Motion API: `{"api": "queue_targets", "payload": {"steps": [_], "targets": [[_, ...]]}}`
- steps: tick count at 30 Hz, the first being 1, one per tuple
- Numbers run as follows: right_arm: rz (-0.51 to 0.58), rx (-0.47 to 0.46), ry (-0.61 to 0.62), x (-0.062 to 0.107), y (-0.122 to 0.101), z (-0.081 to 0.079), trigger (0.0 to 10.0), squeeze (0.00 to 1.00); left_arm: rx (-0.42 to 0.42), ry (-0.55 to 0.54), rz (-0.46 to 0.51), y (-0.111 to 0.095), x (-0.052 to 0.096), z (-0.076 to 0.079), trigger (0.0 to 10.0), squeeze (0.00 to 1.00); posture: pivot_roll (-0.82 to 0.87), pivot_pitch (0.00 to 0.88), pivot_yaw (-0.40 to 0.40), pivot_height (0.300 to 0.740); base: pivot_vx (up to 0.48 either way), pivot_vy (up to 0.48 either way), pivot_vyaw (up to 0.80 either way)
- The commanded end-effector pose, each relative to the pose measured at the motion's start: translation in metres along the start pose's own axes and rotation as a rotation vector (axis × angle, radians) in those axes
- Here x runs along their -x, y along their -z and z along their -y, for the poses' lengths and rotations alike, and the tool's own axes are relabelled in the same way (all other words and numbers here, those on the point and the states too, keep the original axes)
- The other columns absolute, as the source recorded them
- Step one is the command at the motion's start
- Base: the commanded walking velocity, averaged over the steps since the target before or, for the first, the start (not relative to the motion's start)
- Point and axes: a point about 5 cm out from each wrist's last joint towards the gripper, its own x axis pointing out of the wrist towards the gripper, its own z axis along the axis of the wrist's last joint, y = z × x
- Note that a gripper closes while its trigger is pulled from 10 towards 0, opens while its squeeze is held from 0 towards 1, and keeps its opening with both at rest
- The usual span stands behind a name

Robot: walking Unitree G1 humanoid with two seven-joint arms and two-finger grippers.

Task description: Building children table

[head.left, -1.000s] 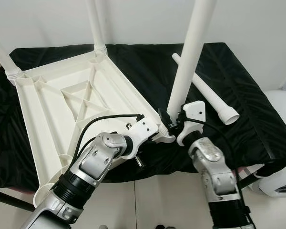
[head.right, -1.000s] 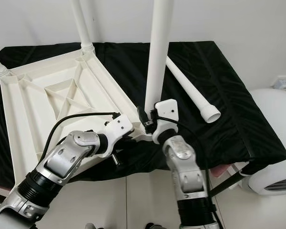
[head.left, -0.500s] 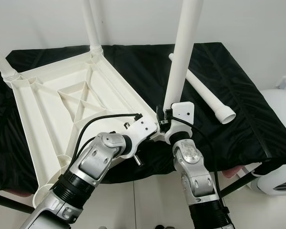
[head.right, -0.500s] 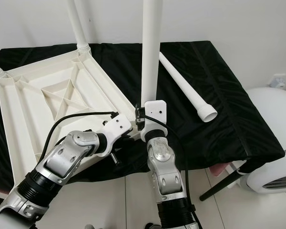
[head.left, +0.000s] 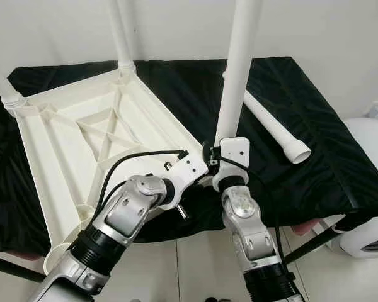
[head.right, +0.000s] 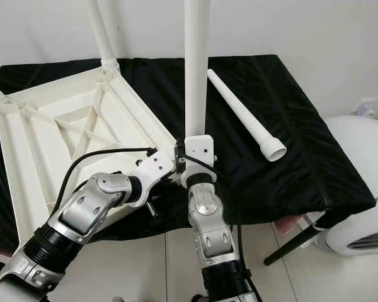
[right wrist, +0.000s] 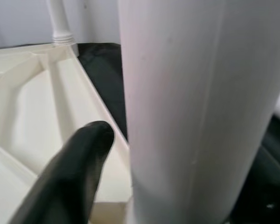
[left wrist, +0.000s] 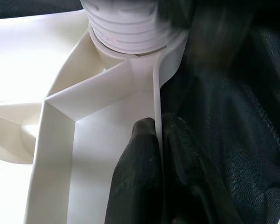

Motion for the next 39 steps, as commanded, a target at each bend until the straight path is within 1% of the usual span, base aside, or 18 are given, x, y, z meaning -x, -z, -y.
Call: {"api": "queue_targets", "payload": {"steps": [1,4,9,10,11,12,13,14,15,17,18,19,21,23,27,29,32,39], "targets": [[-0.081,-0.074,-0.047,0.005,0.015,-0.014,10.0,1.00,-0.039,0.044,0.049,-0.013,-0.003,0.010,10.0,0.00,-0.07,0.129,0.035,0.740,0.000,0.000,0.00],[-0.068,-0.047,-0.038,0.005,0.014,-0.011,10.0,1.00,-0.039,0.044,0.048,-0.013,-0.003,0.010,10.0,0.00,-0.07,0.133,0.037,0.740,0.000,0.000,0.00],[-0.053,-0.064,-0.055,0.005,0.012,-0.006,10.0,1.00,-0.038,0.045,0.048,-0.013,-0.003,0.010,10.0,0.00,-0.07,0.136,0.036,0.740,0.000,0.000,0.00],[-0.032,-0.052,-0.068,0.002,0.008,0.002,10.0,1.00,-0.037,0.045,0.049,-0.014,-0.003,0.010,10.0,0.00,-0.07,0.140,0.037,0.740,0.000,0.000,0.00],[-0.032,-0.052,-0.068,0.002,0.008,0.002,10.0,1.00,-0.037,0.045,0.049,-0.014,-0.003,0.010,10.0,0.00,-0.07,0.140,0.037,0.740,0.000,0.000,0.00],[-0.023,-0.038,-0.087,0.000,0.005,0.010,10.0,1.00,-0.036,0.044,0.049,-0.014,-0.003,0.009,10.0,0.00,-0.07,0.145,0.038,0.740,0.000,0.000,0.00],[-0.023,-0.038,-0.087,0.000,0.005,0.010,10.0,1.00,-0.036,0.044,0.049,-0.014,-0.003,0.009,10.0,0.00,-0.07,0.145,0.038,0.740,0.000,0.000,0.00],[-0.015,-0.027,-0.112,-0.001,0.004,0.014,10.0,0.00,-0.036,0.043,0.049,-0.014,-0.003,0.009,10.0,0.00,-0.07,0.148,0.040,0.740,0.000,0.000,0.00],[-0.006,-0.018,-0.148,-0.002,0.002,0.019,10.0,0.00,-0.035,0.042,0.050,-0.014,-0.003,0.008,10.0,0.00,-0.07,0.149,0.040,0.740,0.000,0.000,0.00],[0.000,-0.013,-0.172,-0.003,0.000,0.023,10.0,0.00,-0.034,0.041,0.050,-0.014,-0.003,0.008,10.0,0.00,-0.07,0.149,0.040,0.740,0.000,0.000,0.00],[0.006,-0.006,-0.230,-0.004,-0.003,0.029,10.0,0.00,-0.034,0.040,0.050,-0.014,-0.003,0.007,10.0,0.00,-0.08,0.151,0.041,0.740,0.000,0.000,0.00],[0.006,-0.006,-0.230,-0.004,-0.003,0.029,10.0,0.00,-0.034,0.040,0.050,-0.014,-0.003,0.007,10.0,0.00,-0.08,0.151,0.041,0.740,0.000,0.000,0.00],[0.010,0.012,-0.323,-0.005,-0.005,0.036,10.0,0.00,-0.034,0.039,0.050,-0.014,-0.003,0.007,10.0,0.00,-0.08,0.154,0.043,0.740,0.000,0.000,0.00],[0.010,0.012,-0.323,-0.005,-0.005,0.036,10.0,0.00,-0.034,0.039,0.050,-0.014,-0.003,0.007,10.0,0.00,-0.08,0.154,0.043,0.740,0.000,0.000,0.00],[0.009,0.060,-0.557,-0.004,-0.011,0.045,10.0,0.00,-0.031,0.040,0.053,-0.015,-0.004,0.007,10.0,0.00,-0.08,0.158,0.046,0.740,0.000,0.000,0.00],[-0.001,0.067,-0.637,-0.004,-0.013,0.051,10.0,0.00,-0.030,0.039,0.053,-0.015,-0.004,0.006,10.0,0.00,-0.08,0.159,0.047,0.740,0.000,0.000,0.00],[-0.033,0.086,-0.701,-0.008,-0.013,0.059,10.0,0.00,-0.031,0.039,0.054,-0.015,-0.004,0.006,10.0,0.00,-0.08,0.158,0.049,0.740,0.000,0.000,0.00],[-0.068,0.140,-0.787,-0.014,-0.014,0.068,10.0,0.00,-0.029,0.040,0.055,-0.015,-0.004,0.006,10.0,0.00,-0.08,0.157,0.050,0.740,0.000,0.000,0.00]]}}
